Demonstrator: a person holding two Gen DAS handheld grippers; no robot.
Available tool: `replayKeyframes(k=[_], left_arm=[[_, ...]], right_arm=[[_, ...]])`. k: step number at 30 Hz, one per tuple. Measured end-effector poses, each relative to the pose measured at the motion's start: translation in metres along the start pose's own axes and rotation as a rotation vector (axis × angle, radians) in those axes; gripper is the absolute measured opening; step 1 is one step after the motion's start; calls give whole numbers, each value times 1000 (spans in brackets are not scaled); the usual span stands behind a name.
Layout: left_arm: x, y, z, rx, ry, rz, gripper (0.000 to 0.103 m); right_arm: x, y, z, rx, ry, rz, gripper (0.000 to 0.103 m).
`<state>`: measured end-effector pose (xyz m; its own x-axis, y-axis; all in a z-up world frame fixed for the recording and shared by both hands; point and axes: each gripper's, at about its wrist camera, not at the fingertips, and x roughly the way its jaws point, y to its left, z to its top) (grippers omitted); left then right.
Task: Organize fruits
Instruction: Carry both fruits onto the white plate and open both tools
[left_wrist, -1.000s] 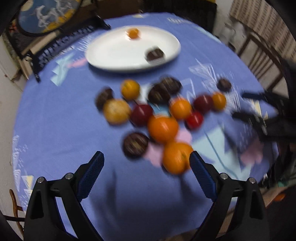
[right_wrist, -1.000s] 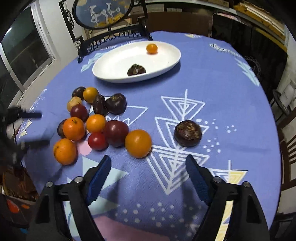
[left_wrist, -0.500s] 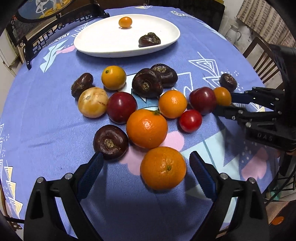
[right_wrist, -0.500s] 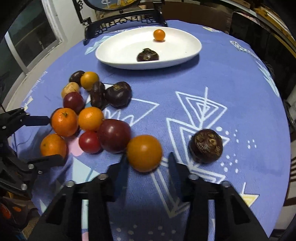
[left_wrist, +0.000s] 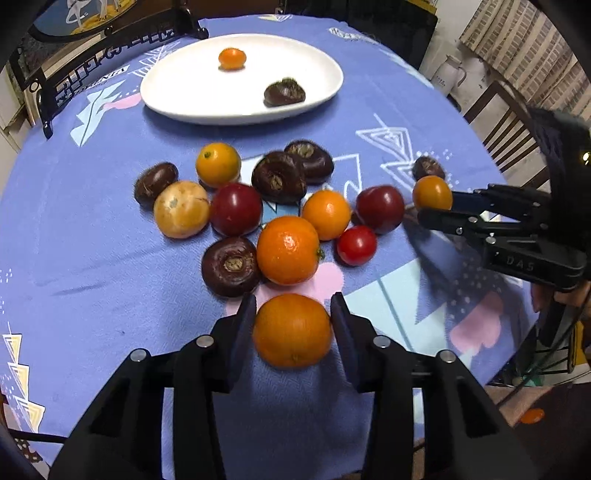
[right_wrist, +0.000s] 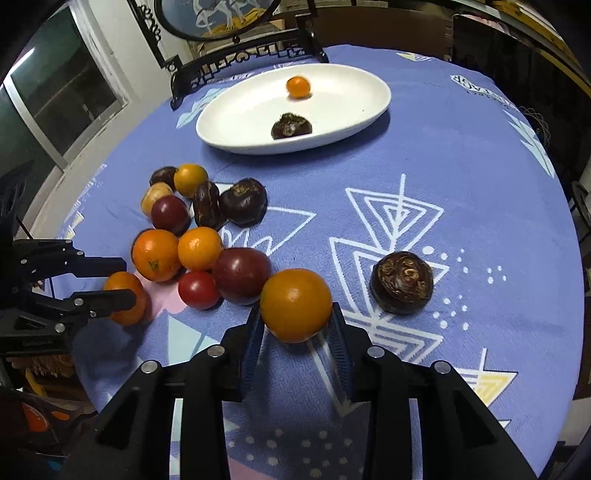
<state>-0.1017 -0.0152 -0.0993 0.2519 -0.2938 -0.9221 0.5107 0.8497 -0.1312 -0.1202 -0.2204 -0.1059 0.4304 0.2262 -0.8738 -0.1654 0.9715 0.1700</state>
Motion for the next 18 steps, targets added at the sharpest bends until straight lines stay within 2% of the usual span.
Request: replayKeyframes(k=[1, 2, 5, 8, 11, 16, 18], left_arm=[[-6, 1, 4, -4, -14, -9, 27], [-13, 3, 10, -10, -28, -21, 25], [-32, 11, 31, -29, -86, -28, 25], [-47, 18, 56, -32, -151, -1, 25], [-58, 26, 69, -45, -183, 5, 25], [-45, 32, 47, -15, -115, 40, 25], [-35, 28, 32, 24, -51, -11, 35]], right_arm=[[-4, 1, 1, 0, -8, 2, 36], [-7, 0, 3, -1, -16, 4, 36], [-18, 0, 15, -2, -50, 11, 36], [-27, 0, 35, 5, -99, 19, 36], [-35, 3, 51, -4, -131, 27, 36], [-31, 9, 49, -24, -113, 49, 36], [-27, 11, 47, -24, -101, 58, 36]])
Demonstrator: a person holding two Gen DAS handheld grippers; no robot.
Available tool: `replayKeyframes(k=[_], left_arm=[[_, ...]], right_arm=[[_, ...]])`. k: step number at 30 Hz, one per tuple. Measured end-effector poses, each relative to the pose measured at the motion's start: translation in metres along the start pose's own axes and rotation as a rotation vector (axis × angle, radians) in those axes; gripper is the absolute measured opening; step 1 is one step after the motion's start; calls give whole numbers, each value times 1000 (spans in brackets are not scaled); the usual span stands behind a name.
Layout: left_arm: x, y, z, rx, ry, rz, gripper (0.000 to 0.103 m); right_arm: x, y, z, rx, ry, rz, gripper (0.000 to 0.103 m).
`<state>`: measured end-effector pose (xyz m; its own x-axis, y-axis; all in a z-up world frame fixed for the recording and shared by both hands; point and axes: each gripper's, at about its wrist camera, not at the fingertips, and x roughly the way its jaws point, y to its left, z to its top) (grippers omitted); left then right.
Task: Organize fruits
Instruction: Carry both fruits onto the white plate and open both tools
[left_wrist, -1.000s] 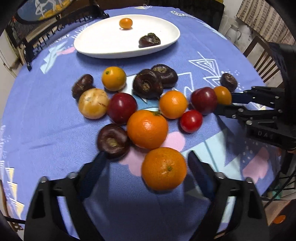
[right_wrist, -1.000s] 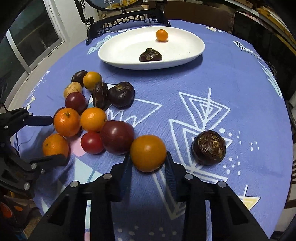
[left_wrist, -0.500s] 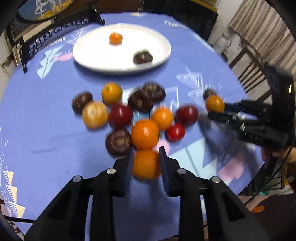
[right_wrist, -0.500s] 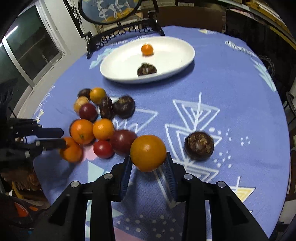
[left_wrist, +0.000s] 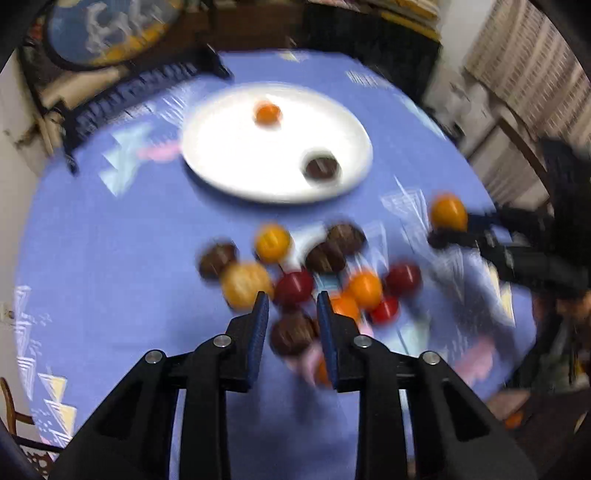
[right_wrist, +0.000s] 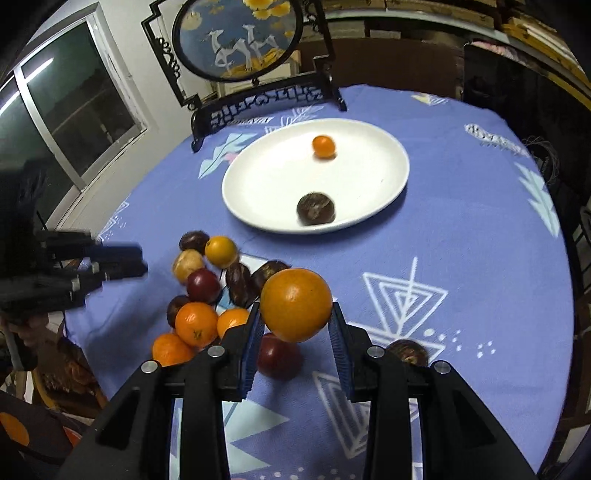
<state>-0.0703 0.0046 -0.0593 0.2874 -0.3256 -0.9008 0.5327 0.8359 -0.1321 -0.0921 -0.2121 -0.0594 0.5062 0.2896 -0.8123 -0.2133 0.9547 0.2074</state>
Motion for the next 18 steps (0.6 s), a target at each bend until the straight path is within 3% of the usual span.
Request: replayKeyframes(k=[2, 3, 5, 10, 11, 13, 14, 16, 18], left_arm=[[6, -9, -12, 38, 32, -4, 82], [8, -15, -18, 65, 34, 5, 84], [17, -28, -27, 118, 46, 17, 84], [44, -31, -29, 51, 96, 16, 82], [48, -31, -28, 42, 97, 17, 70], [52, -32, -26, 18, 93, 30, 62], [51, -31, -26, 17, 95, 22, 46], [48, -28, -25, 9, 108, -30, 44], [46, -25, -25, 8, 109, -22, 44]], right_arm=[[3, 3, -3, -4, 11, 5, 36], [5, 4, -4, -5, 16, 7, 36], [8, 6, -7, -3, 25, 14, 36], [15, 15, -13, -16, 47, 27, 36], [16, 15, -13, -17, 50, 29, 36], [17, 16, -15, -14, 56, 29, 36], [17, 15, -16, -12, 58, 28, 36], [17, 14, -17, -8, 58, 27, 36], [17, 13, -16, -7, 56, 24, 36]])
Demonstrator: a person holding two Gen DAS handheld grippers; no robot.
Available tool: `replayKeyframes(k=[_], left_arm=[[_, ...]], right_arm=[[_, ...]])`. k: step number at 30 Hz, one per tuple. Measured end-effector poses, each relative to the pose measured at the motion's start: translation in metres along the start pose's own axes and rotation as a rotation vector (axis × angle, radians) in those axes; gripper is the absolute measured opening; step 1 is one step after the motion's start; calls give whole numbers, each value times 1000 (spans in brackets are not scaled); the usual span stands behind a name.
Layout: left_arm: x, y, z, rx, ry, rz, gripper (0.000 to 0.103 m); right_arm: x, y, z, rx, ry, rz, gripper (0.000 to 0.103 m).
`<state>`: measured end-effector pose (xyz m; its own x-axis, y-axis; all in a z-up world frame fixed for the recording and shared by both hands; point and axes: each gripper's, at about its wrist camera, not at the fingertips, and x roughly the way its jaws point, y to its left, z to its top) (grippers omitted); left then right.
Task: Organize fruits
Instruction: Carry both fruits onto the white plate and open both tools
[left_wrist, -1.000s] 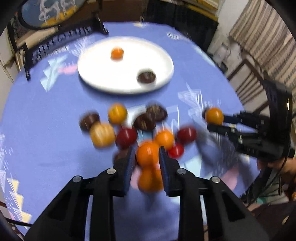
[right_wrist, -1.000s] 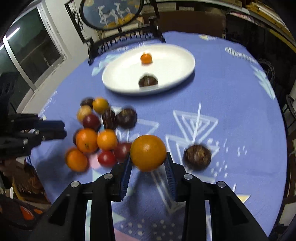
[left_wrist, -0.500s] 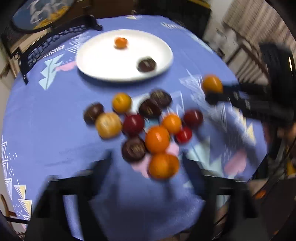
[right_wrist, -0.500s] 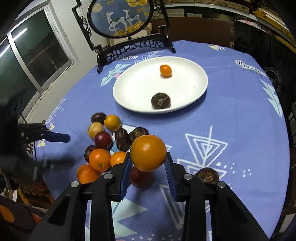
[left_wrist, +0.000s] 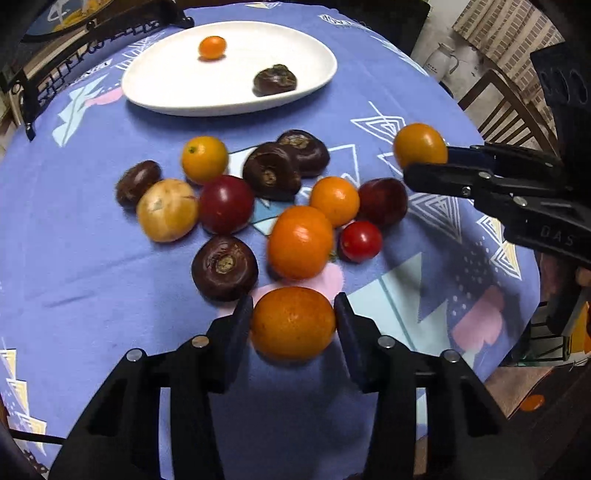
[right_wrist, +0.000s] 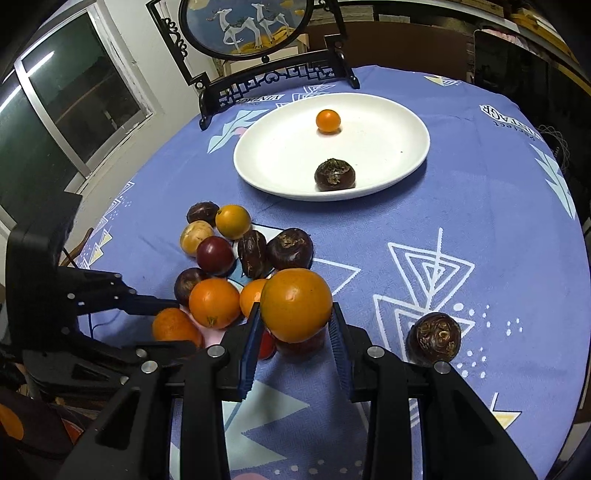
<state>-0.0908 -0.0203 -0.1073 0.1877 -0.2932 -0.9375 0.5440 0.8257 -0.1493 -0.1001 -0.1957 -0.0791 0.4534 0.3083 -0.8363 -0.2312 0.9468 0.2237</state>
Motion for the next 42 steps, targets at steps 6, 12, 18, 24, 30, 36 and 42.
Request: replayKeyframes(k=[6, 12, 18, 24, 30, 36, 42], left_arm=[[-28, 12, 10, -18, -41, -25, 44], [-67, 31, 75, -31, -187, 37, 44], [-68, 50, 156, -77, -255, 153, 45], [-18, 74, 196, -167, -178, 224, 45], [14, 82, 210, -171, -126, 256, 45], [33, 92, 223, -179, -104, 293, 45], [48, 101, 230, -202, -81, 305, 46]], right_arm=[[-2, -2, 7, 5, -15, 0, 36], [-16, -5, 47, -16, -97, -13, 36], [-19, -17, 113, -23, -196, -67, 36], [17, -38, 147, 40, -176, -73, 36], [51, -53, 162, 64, -128, -68, 36], [71, -61, 168, 70, -94, -72, 36], [90, -66, 172, 71, -52, -69, 37]])
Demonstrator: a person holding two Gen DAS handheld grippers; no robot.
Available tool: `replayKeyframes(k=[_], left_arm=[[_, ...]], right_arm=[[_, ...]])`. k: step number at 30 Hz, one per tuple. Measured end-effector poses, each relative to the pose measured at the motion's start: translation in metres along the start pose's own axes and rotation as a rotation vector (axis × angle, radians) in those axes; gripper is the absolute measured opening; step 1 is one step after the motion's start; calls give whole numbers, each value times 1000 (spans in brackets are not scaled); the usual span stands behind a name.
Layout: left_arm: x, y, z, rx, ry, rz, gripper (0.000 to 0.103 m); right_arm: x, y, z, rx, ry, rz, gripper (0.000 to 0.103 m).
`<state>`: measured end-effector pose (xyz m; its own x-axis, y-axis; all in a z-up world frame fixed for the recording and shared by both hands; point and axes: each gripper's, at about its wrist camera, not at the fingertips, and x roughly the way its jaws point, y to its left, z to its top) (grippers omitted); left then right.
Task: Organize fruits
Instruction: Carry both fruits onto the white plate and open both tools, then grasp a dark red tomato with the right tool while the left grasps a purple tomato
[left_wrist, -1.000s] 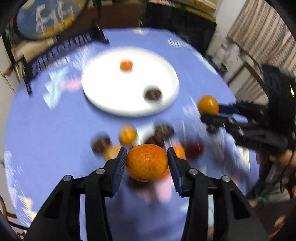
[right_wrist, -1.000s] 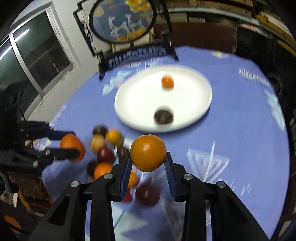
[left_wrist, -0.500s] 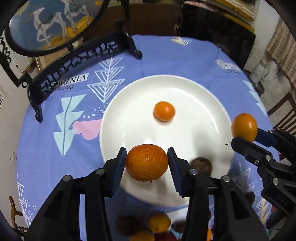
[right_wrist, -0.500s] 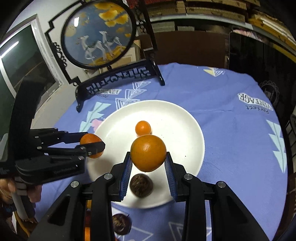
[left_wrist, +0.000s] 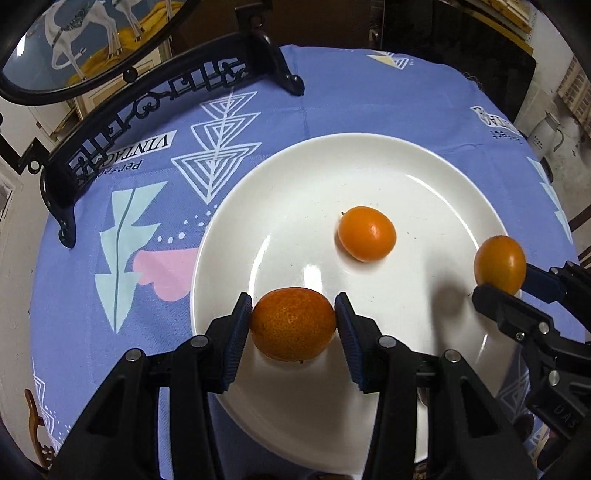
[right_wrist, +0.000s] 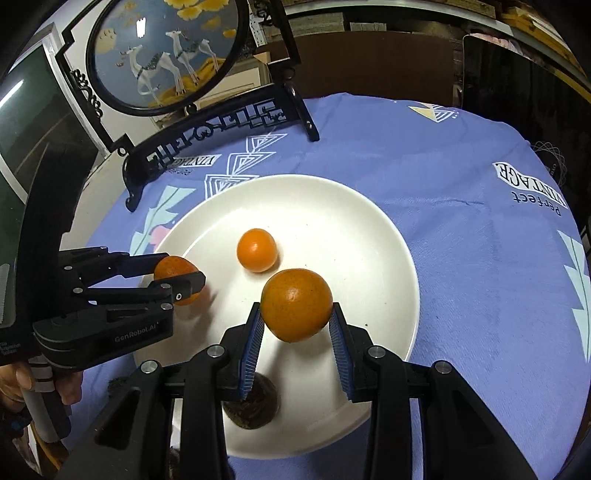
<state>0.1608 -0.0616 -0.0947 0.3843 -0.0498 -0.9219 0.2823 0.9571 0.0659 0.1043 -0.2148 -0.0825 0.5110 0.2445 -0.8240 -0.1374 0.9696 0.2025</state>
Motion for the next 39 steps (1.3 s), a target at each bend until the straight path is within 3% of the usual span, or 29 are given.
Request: replayKeyframes(k=[3, 4, 5, 6, 12, 16, 20, 23, 29, 35, 39], left_arm=[[3, -3, 2, 4, -2, 12, 46], [3, -3, 2, 2, -4, 11, 47], [2, -3, 3, -1, -7, 13, 54], [0, -2, 3, -6, -14, 14, 57], [-25, -6, -2, 18, -69, 25, 59], [-48, -16, -17, 69, -119, 31, 68], [-71, -21, -38, 104, -160, 19, 69], [-85, -20, -56, 108, -174, 4, 72], [-100, -13, -123, 127, -177, -28, 75], [-99, 4, -198, 117, -106, -88, 75], [-93, 6, -228, 126, -67, -93, 75]], right_arm=[[5, 0, 1, 2, 7, -7, 41], [4, 1, 2, 4, 2, -11, 46], [2, 1, 2, 4, -7, -24, 59], [-1, 1, 2, 4, -24, -39, 62], [-27, 0, -5, 21, -68, -34, 62], [-45, -8, -21, 60, -83, -50, 62], [-66, -17, -44, 89, -91, -72, 62], [-83, -22, -66, 105, -100, -91, 62], [-108, -14, -125, 99, -91, -122, 62], [-113, 20, -184, 27, -11, -44, 62], [-100, 38, -198, -10, 37, -26, 62]])
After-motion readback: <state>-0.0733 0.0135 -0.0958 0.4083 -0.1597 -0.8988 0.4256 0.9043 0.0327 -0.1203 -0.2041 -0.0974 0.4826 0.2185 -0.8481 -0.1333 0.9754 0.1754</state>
